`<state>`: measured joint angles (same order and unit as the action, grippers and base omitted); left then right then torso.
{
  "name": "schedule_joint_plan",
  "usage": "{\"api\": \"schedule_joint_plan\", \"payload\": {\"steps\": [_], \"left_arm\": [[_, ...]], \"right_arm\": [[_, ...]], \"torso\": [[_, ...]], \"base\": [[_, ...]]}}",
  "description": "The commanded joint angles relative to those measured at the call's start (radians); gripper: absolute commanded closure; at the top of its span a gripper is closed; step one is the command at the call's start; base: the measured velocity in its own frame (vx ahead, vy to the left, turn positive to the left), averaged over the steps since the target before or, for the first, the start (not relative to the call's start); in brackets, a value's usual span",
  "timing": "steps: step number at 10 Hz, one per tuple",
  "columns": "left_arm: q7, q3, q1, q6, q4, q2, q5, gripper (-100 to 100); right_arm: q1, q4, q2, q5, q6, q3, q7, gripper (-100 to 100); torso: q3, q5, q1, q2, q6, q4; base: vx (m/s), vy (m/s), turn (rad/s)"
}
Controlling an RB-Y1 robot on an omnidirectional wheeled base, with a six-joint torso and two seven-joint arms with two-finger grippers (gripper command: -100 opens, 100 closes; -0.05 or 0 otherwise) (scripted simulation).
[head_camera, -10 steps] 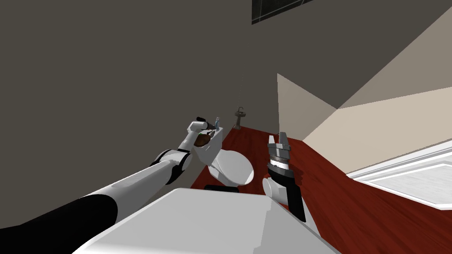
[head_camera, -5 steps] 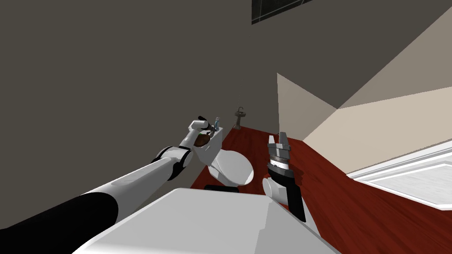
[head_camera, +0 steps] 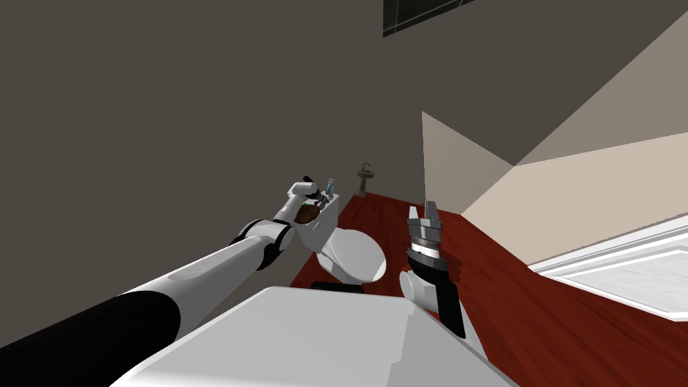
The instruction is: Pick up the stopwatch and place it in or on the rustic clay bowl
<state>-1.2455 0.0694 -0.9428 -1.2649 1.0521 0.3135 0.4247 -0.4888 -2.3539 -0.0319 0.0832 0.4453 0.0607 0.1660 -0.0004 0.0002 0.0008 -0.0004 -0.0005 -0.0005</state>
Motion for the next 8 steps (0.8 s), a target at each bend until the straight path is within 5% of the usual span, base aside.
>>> {"api": "schedule_joint_plan", "payload": {"steps": [1,4,7,8], "left_arm": [[-0.007,-0.001,-0.005,-0.029,-0.008,0.004,0.005,-100],[-0.038,-0.007,-0.038,-0.119,-0.063,0.021,0.022,-100],[-0.047,-0.009,-0.048,-0.144,-0.077,0.027,0.026,-100],[-0.048,-0.009,-0.049,-0.147,-0.079,0.027,0.027,0]], "right_arm": [[0.0,0.0,0.0,0.0,0.0,0.0,0.0,0],[0.0,0.0,0.0,0.0,0.0,0.0,0.0,0],[0.0,0.0,0.0,0.0,0.0,0.0,0.0,0],[0.0,0.0,0.0,0.0,0.0,0.0,0.0,0]], "torso": [[0.0,0.0,0.0,0.0,0.0,0.0],[0.0,0.0,0.0,0.0,0.0,0.0],[0.0,0.0,0.0,0.0,0.0,0.0],[0.0,0.0,0.0,0.0,0.0,0.0]], "base": [[0.0,0.0,0.0],[0.004,0.002,0.002],[0.0,0.0,0.0],[0.0,0.0,0.0]]}}
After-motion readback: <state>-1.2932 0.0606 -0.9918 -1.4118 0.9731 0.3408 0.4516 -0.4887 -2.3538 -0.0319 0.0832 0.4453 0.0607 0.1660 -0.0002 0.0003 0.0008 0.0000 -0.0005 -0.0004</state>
